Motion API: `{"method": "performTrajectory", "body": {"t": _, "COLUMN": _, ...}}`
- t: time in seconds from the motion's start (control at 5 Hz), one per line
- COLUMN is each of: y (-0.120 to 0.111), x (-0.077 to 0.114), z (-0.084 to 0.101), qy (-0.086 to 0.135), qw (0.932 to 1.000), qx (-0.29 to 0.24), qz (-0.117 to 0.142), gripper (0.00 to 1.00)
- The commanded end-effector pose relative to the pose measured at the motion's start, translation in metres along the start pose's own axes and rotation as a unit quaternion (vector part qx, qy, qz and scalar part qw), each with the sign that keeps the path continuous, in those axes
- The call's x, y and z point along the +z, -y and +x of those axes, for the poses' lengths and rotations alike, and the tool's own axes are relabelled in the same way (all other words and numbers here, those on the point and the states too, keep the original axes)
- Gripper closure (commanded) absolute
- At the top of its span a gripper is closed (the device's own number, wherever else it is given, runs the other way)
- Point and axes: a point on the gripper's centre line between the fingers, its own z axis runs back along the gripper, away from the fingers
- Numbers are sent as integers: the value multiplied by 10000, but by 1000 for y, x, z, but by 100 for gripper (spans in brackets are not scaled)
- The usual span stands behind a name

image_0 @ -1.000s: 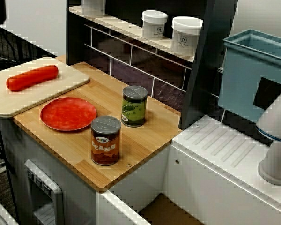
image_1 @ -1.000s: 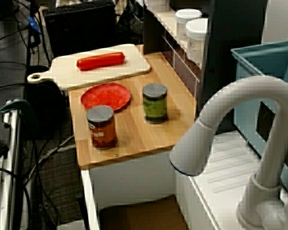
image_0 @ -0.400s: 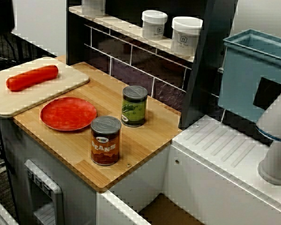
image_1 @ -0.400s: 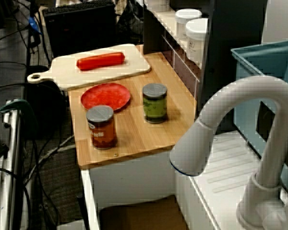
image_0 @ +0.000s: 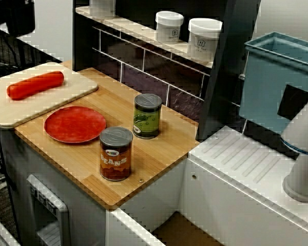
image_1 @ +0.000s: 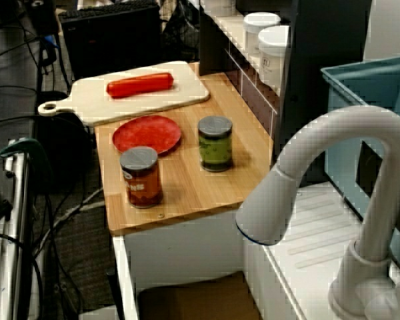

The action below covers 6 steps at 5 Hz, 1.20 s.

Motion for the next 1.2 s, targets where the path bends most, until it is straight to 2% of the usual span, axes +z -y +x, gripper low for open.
{"method": "performTrajectory", "body": {"t": 0.0, "y": -47, "x": -22, "z": 55, "qy": 228, "qw": 9985, "qx": -78, "qz": 490, "gripper": 0}}
{"method": "performTrajectory", "body": {"t": 0.4, "y": -92, "x": -44, "z": 101, "qy": 379, "qw": 9949, "qx": -162, "qz": 920, "gripper": 0}}
{"method": "performTrajectory", "body": {"t": 0.6, "y": -114, "x": -54, "z": 118, "qy": 403, "qw": 9940, "qx": -64, "qz": 1015, "gripper": 0}}
{"method": "performTrajectory", "body": {"t": 0.8, "y": -127, "x": -62, "z": 123, "qy": 302, "qw": 9929, "qx": 64, "qz": 1153, "gripper": 0}}
{"method": "performTrajectory", "body": {"t": 1.0, "y": -127, "x": -62, "z": 123, "qy": 302, "qw": 9929, "qx": 64, "qz": 1153, "gripper": 0}}
